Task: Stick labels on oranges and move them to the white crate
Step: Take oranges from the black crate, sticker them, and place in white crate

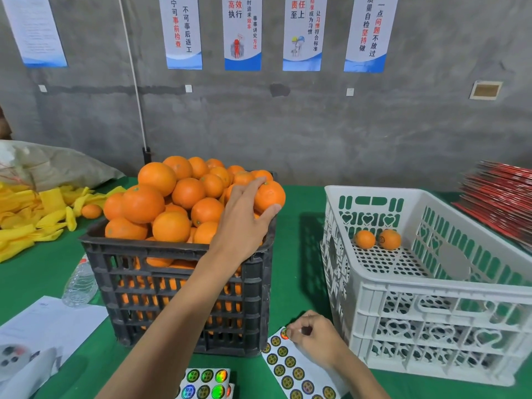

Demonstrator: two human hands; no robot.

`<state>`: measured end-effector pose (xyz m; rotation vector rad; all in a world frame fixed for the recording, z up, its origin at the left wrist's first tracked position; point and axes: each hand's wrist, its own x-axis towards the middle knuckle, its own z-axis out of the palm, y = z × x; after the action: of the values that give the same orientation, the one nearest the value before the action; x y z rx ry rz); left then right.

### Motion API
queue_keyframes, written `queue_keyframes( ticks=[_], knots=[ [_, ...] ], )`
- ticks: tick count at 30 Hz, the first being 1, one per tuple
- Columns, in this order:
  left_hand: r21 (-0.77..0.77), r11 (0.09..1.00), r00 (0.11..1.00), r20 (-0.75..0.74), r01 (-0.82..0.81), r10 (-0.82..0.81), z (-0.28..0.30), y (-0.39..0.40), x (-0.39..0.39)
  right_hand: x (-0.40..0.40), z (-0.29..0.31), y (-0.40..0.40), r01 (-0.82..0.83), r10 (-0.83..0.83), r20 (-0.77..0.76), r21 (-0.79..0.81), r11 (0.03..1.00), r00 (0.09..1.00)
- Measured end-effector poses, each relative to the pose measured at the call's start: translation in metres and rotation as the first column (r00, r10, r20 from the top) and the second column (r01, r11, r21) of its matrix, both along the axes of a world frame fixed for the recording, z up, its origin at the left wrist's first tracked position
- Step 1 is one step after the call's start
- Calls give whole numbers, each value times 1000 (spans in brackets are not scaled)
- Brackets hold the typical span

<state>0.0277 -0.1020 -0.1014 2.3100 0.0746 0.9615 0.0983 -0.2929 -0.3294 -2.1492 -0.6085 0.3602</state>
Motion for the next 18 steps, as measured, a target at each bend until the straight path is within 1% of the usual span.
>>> queue_keyframes(
  ticks=[5, 8, 13, 18],
  knots=[
    [3, 1000, 1000, 5, -3, 3, 0, -1, -1, 6, 11, -4, 7, -4, -103, 22, 1000, 995],
    [9, 1000, 1000, 9, 0, 0, 0, -1, -3, 6, 9, -1, 40, -38, -107, 14, 999, 994],
    [12, 1000, 1000, 17, 3, -4, -1, 0, -2, 3, 1, 2, 121, -121, -20, 0, 993, 993],
    [16, 1000, 1000, 24, -2, 2, -1, 0, -1, 1, -6, 1, 120, -120, 20, 20, 993, 993]
  ],
)
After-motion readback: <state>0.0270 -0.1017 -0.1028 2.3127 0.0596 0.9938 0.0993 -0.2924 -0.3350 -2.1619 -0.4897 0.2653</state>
